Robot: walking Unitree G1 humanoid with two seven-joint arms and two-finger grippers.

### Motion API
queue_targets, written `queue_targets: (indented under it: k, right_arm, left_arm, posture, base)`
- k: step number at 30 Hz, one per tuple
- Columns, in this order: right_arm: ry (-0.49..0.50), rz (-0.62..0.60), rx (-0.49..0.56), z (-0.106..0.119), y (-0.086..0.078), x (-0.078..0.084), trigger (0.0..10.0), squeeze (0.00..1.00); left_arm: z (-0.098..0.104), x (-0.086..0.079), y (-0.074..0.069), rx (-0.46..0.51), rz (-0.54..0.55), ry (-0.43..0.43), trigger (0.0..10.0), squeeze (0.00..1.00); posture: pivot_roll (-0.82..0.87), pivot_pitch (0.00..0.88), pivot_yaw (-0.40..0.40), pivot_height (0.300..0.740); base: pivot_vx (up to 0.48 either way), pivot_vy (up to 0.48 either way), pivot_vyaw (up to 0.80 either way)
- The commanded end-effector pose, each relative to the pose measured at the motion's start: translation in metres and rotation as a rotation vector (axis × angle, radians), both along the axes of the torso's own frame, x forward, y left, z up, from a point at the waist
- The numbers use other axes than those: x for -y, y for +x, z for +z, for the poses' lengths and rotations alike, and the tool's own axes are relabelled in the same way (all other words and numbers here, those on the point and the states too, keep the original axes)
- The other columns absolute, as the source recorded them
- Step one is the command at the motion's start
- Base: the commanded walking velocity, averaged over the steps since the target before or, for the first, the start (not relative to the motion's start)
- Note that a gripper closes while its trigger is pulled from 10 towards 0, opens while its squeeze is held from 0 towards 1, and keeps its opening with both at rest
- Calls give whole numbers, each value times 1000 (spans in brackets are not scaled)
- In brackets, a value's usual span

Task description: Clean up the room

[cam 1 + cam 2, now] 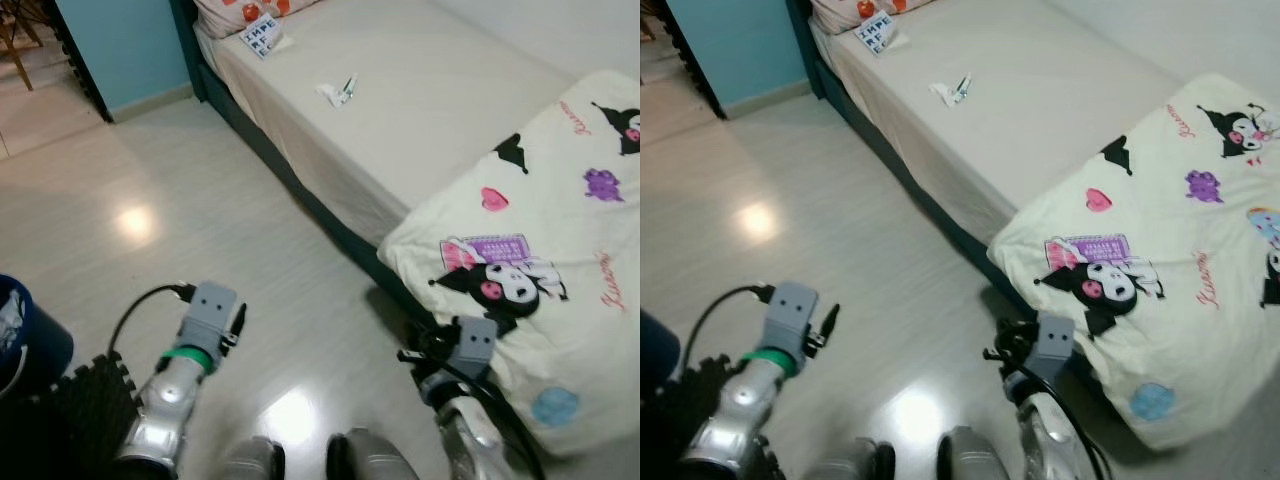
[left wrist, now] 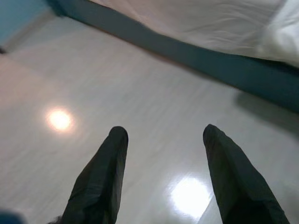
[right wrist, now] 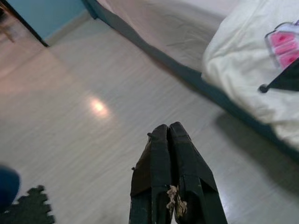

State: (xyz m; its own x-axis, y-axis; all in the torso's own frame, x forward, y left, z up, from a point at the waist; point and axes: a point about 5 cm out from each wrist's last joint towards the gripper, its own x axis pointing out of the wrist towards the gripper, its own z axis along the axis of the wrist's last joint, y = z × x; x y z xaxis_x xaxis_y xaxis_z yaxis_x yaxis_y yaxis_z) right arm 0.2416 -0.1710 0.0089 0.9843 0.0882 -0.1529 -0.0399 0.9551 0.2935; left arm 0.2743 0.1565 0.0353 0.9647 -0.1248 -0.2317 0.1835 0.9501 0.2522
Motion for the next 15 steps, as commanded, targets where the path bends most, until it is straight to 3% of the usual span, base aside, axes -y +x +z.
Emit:
queue_targets:
  k: [1, 8, 15]
  right_arm:
    - [13, -7, -20, -4, -4, 1, 10000, 0]
    - [9, 18, -15, -4, -3, -1, 10000, 0]
    - [0, 55, -12, -4, -4, -6, 10000, 0]
  left_arm:
    - [-6, -6, -5, -20, 8, 18, 10000, 0]
    - [-6, -6, -4, -18, 15, 24, 10000, 0]
    - [-6, -8, -3, -16, 29, 32, 10000, 0]
  posture:
    - [20, 96, -17, 740]
    - [21, 98, -15, 740]
    - [23, 98, -15, 740]
  base:
    - [480, 0, 0]
    - [480, 0, 0]
    - [480, 0, 668]
